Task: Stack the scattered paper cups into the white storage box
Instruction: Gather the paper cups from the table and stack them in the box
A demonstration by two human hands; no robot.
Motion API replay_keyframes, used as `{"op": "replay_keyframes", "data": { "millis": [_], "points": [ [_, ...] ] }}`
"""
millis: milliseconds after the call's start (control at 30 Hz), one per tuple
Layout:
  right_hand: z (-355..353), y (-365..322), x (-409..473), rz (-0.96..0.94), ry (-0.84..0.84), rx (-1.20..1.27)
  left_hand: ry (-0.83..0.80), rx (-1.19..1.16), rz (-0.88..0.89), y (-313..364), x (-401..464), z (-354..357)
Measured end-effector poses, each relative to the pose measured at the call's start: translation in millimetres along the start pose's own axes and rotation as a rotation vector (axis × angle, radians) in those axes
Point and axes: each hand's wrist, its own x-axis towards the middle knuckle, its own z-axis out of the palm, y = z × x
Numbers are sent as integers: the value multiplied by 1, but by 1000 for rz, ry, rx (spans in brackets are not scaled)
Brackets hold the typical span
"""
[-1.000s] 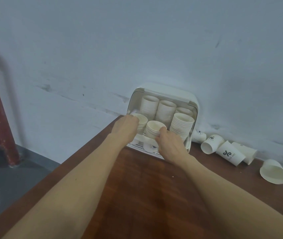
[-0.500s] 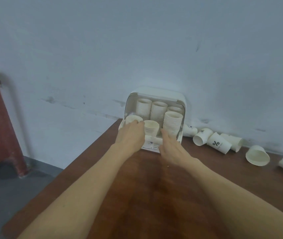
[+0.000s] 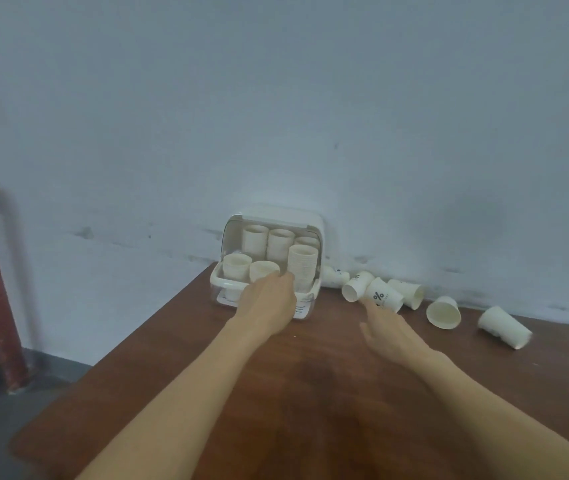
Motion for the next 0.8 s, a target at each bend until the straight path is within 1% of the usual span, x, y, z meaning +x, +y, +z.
{"op": "replay_keyframes", "data": {
  "millis": [167, 433, 800],
  "points": [
    [-11, 40, -26, 94, 6, -12, -14, -13, 64, 29, -3, 7],
    [-18, 100, -60, 217, 13, 15, -68, -34, 138, 82, 2, 47],
    [-28, 167, -75, 305, 20, -9, -147, -52, 194, 138, 9, 91]
  ]
}}
